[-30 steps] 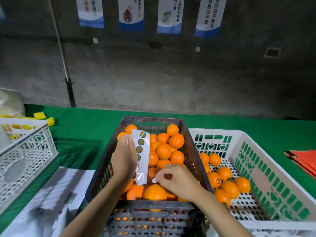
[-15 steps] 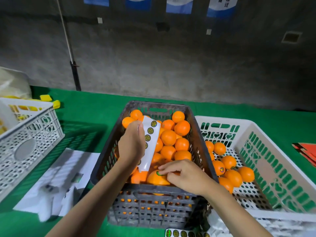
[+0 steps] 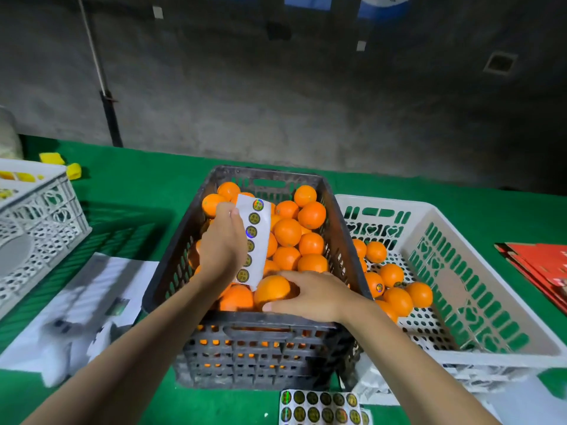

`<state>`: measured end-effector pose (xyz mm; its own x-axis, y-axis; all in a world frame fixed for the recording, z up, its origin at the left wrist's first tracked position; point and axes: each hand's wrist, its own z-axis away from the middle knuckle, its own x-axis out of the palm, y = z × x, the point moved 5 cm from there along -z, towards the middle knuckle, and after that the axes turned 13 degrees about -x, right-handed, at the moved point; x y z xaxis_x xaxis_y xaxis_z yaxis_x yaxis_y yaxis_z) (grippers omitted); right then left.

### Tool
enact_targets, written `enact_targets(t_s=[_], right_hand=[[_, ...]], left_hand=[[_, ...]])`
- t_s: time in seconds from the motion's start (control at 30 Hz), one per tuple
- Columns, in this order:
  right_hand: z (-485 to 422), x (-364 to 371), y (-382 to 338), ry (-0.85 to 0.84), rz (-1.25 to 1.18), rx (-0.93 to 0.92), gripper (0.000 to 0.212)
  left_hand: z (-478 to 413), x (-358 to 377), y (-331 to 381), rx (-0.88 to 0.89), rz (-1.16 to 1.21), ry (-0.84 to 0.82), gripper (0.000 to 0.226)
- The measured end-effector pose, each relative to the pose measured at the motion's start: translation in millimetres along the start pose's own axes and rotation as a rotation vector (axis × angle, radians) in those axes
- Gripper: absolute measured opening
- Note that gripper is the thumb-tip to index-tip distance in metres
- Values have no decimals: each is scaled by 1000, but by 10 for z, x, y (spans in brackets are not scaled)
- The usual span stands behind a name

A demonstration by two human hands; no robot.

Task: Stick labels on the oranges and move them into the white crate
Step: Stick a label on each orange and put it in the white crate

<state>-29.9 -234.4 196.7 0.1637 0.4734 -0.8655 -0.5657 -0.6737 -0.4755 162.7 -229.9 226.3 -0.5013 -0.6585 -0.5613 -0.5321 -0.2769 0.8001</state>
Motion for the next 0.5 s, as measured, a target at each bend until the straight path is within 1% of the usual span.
enact_targets(t_s=[0.1,0.17,0.23,0.3,0.37,0.4,0.5], right_hand=[[-39,15,40,-7,20,93,70],[-37,32,40,55,32,122,71],[-21,39,59,126,-9,128,72],[27,-1,87,238,-108,105,71],[82,-69,130,389,-274,85,60],[121,-96,148,471,-359,77,54],[178,-169,141,635,-498,60,51]], left_hand=[[4,6,-69,-19,59,-30,24],[2,14,-93,6,60,-28,25],[-33,43,-134,-11,87,-9,24],[-68,51,-150,-42,126,33,18],[-77,56,-170,-54,129,82,11],[-72,63,-186,-55,126,101,10],[-77,84,-231,-49,115,107,13]])
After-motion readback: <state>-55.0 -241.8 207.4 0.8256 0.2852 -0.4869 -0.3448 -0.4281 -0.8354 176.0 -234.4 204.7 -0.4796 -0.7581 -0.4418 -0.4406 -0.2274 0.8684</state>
